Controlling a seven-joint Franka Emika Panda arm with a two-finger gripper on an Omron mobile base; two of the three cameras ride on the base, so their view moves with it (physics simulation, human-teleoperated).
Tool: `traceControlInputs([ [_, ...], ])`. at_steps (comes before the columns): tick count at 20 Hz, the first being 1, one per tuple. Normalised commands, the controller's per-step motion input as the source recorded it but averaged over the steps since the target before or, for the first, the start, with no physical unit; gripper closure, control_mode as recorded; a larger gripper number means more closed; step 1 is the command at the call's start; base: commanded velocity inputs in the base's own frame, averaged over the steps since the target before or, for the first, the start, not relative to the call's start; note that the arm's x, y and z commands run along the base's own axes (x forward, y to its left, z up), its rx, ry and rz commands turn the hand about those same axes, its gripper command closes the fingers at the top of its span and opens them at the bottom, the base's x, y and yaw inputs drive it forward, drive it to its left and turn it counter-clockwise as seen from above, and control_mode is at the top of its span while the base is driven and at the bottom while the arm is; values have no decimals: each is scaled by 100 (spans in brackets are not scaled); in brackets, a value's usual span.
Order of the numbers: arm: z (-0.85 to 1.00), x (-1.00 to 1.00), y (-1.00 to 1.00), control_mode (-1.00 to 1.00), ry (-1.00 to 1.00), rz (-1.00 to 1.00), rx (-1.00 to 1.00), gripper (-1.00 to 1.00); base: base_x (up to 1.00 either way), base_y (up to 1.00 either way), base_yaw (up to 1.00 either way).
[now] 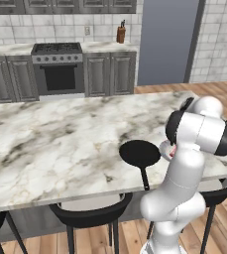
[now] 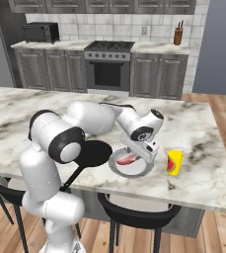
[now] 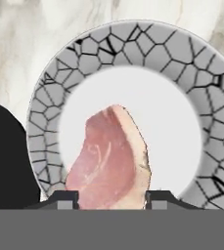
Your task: Pick up the pan with the steak in it and place it on the dining table. Then place the steak on the plate.
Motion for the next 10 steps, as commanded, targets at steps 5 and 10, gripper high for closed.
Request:
traceControlInputs([
  [5, 36, -7, -19, -100, 2, -4, 5, -100, 0, 0, 0],
  [10, 36, -63, 0, -100, 0, 1, 1, -100, 0, 0, 0],
])
